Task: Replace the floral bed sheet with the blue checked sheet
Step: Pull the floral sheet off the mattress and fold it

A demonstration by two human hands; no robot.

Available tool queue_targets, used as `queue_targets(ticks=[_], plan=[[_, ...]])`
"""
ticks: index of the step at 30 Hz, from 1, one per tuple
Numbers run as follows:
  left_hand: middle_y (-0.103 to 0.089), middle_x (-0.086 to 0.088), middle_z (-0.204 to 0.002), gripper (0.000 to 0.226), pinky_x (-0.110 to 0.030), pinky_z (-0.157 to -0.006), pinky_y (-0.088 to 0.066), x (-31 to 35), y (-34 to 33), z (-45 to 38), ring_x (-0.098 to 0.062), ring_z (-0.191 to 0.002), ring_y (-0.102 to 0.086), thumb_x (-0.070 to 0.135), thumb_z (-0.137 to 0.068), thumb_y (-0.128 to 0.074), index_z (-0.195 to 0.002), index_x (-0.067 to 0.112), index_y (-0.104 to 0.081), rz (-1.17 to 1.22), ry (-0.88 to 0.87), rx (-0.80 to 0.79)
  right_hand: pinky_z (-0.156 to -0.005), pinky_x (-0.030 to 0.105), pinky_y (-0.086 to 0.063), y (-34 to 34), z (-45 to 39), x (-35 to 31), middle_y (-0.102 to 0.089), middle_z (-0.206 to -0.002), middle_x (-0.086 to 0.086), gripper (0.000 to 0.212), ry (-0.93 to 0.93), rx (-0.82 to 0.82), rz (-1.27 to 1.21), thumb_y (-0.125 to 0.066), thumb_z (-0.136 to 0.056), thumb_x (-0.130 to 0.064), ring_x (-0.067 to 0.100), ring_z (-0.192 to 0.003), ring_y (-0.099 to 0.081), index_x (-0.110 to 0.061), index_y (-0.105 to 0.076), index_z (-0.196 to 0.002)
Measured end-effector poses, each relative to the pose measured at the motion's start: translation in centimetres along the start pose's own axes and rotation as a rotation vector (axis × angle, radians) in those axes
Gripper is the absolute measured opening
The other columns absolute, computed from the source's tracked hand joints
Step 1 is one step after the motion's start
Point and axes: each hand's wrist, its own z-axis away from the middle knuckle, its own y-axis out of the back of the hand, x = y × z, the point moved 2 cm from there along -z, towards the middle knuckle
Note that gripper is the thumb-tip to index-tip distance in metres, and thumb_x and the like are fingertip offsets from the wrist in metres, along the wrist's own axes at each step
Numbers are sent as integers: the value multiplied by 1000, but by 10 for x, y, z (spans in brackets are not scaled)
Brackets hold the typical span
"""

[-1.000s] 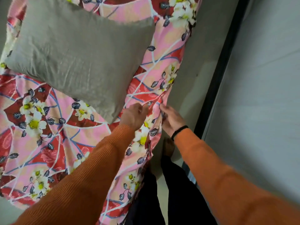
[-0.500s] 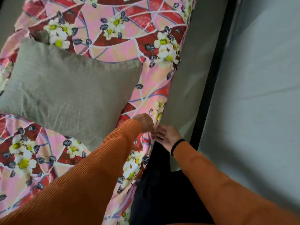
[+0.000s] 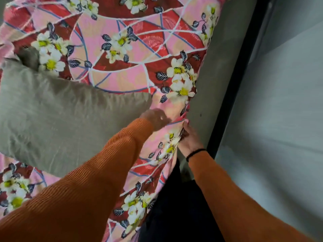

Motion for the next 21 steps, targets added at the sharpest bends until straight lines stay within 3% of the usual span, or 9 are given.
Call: queue_targets(ticks=[2,4,6,10,12,14,16,18,21], plan=[[-63,-1,-130,55,-42,-104,-49,26,14,-25,-25,-113,-63,66,-96,-43,-119,22,-68,-12,-38,67,-116,55,-36,3,8,-5,-48,-143,25,62,-9,-27,9,-77,-89,-25,38,-132,-50,-2,-49,-139],[-61,1,-132,73,-47,-106,-45,49,14,-46,-26,-123,-59,78,-89,-41,-124,19,-64,-26,-6,11,-108,47,-48,2,16,-8,-58,-135,24,49,-23,-47,65,-61,-100,-19,33,-119,-61,2,-48,-142],[-62,-8,-127,80,-42,-89,-48,67,6,-58,-31,-116,-61,81,-83,-48,-124,14,-62,-114,45,-33,-102,43,-49,-4,25,-12,-65,-123,19,39,-73,-91,74,-57,-101,-14,29,-111,-64,2,-54,-136],[-63,-11,-121,58,-38,-80,-49,81,-1,-72,-29,-101,-61,48,-89,-70,-131,11,-54,-151,66,-59,-81,36,-48,-15,22,-27,-70,-95,10,14,-207,-112,334,-66,-90,-4,23,-86,-64,-7,-70,-103],[-63,-10,-118,50,-35,-73,-47,79,6,-77,-25,-91,-58,43,-93,-68,-129,11,-57,-118,34,-105,-71,33,-47,-17,6,-42,-69,-75,6,34,-245,-38,433,-53,-90,12,21,-71,-62,-13,-74,-82],[-64,-10,-113,45,-33,-72,-48,73,17,-74,-25,-90,-60,44,-94,-66,-125,11,-62,-67,2,-112,-68,32,-43,-20,-15,-64,-63,-60,5,41,-287,86,427,-40,-90,14,19,-59,-59,-13,-68,-79],[-67,-11,-113,41,-31,-75,-49,65,27,-67,-25,-93,-63,43,-92,-67,-120,12,-67,-55,-37,-96,-66,32,-45,-21,-39,-90,-61,-53,3,31,-313,200,298,-39,-98,1,16,-48,-61,-11,-63,-82],[-69,-9,-108,33,-28,-74,-47,60,35,-58,-24,-92,-64,37,-92,-68,-114,13,-70,-57,-84,-137,-67,36,-50,-30,-62,-121,-63,-57,3,27,-290,245,128,-47,-103,-18,18,-56,-64,-10,-62,-83],[-67,-5,-104,33,-31,-83,-49,64,46,-51,-25,-100,-63,38,-91,-71,-113,12,-69,-79,-127,-282,-79,43,-55,-52,-92,-161,-71,-88,12,23,-259,252,-11,-63,-99,-30,26,-88,-68,-7,-68,-101]])
